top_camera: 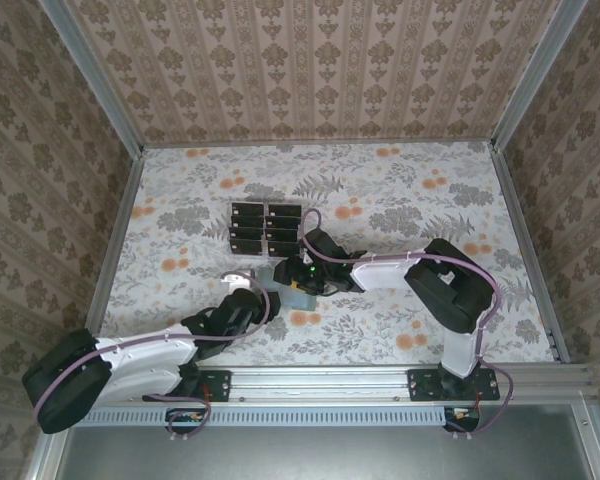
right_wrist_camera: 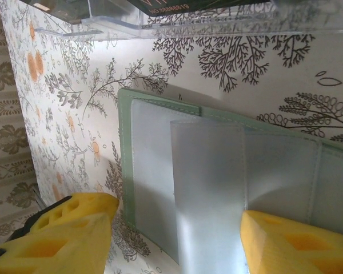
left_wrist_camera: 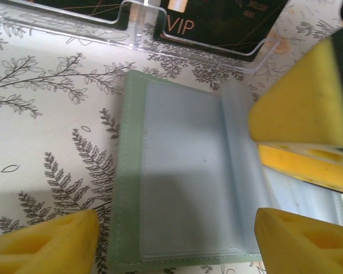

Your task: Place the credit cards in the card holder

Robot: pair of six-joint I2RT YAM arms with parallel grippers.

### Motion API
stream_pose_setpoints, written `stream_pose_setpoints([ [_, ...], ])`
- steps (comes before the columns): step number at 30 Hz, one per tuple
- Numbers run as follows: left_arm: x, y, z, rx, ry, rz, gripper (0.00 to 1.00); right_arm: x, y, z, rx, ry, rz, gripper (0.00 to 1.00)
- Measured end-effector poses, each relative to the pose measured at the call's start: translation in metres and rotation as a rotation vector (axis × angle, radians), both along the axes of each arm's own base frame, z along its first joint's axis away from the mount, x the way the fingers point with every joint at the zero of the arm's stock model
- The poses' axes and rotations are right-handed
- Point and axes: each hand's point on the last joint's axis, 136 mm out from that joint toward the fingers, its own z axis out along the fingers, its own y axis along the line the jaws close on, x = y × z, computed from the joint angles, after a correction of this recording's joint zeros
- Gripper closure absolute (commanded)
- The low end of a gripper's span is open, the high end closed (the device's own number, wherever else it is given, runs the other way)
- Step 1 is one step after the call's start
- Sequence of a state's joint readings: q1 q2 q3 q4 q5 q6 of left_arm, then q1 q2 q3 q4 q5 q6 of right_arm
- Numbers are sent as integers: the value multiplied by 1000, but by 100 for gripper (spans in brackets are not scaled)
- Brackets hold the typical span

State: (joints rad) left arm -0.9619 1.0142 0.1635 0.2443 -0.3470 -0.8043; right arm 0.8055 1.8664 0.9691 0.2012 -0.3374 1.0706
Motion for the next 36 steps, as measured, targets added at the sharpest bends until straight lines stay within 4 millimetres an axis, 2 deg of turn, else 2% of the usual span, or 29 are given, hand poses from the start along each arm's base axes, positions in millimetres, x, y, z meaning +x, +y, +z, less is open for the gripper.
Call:
stream_pose_setpoints([
  [15,4,-8,-11,63,0,-32,26,2,6,3,39,10,-11,37],
  [25,13,-3,-16,110,15,42,33,5,7,7,53,-1,-16,36],
  [36,15,-1,-16,103,18,79,34,10,-7,43,95,-57,-42,36],
])
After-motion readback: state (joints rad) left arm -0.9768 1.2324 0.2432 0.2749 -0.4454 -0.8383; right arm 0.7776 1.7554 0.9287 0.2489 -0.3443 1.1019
